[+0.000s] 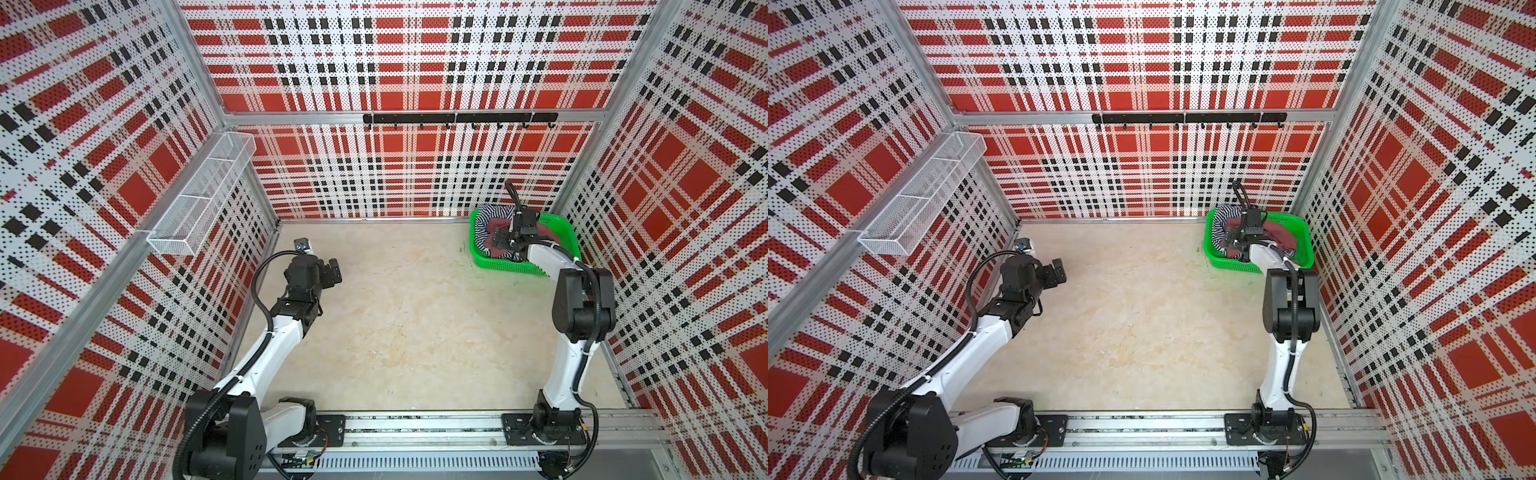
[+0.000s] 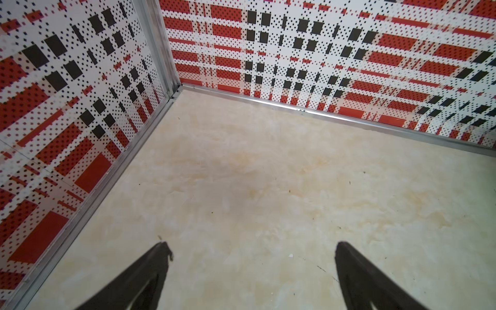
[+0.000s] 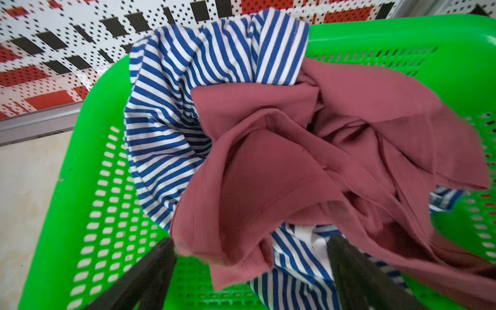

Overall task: Fold and stack the tank tops
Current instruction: 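Reach the right gripper into the green basket toward the pink tank top, then grasp the pink tank top with the right gripper and lift it out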

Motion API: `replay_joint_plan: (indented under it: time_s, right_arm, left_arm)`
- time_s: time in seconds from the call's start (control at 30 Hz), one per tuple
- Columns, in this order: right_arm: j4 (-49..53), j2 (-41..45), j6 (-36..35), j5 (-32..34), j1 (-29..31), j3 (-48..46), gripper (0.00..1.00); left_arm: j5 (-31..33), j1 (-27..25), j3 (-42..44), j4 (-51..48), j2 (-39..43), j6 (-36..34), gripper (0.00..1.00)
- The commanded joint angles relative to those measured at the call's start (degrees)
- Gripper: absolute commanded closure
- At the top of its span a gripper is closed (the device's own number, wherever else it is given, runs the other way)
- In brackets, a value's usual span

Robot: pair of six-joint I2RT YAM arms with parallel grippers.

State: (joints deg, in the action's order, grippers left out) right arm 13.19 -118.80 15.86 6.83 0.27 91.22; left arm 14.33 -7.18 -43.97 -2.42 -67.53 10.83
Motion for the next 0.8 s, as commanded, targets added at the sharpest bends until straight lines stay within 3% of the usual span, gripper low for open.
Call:
replay_joint_plan:
  time_s: [0.0, 0.1, 0.23, 0.5, 0.63, 0.77]
  right_arm:
    - [1.13, -3.38, 2.16, -1.55, 0.17, 5.06, 0.22]
    - [2.69, -6.35, 2.84, -3.28, 0.17, 8.39, 0.33]
    - [2.37, -6.88, 4.11, -7.04, 0.17, 9.78, 0.41]
    - [5.06, -10.09, 5.68, -9.97, -0.01, 13.02, 0.45]
    - [5.68, -10.75, 6.26, -10.52, -0.01, 14.02, 0.57]
    - [7.46, -9.89, 6.6, -10.06, -0.01, 15.45, 0.85]
  left_arm:
    - [-0.79, -0.21, -0.68, -0.65, 0.54, -1.42, 0.01]
    - [-0.83, -0.12, -0.75, -0.68, 0.93, -1.43, 0.01]
    - [-0.87, -0.05, -0.68, -0.75, 1.24, -1.51, 0.01]
    - [-0.2, 0.06, -0.53, -0.84, 1.98, -1.08, 0.01]
    - [0.7, 0.16, -0.33, -0.84, 2.48, -1.23, 0.01]
    - [0.54, 0.24, -0.33, -0.84, 2.6, -1.25, 0.01]
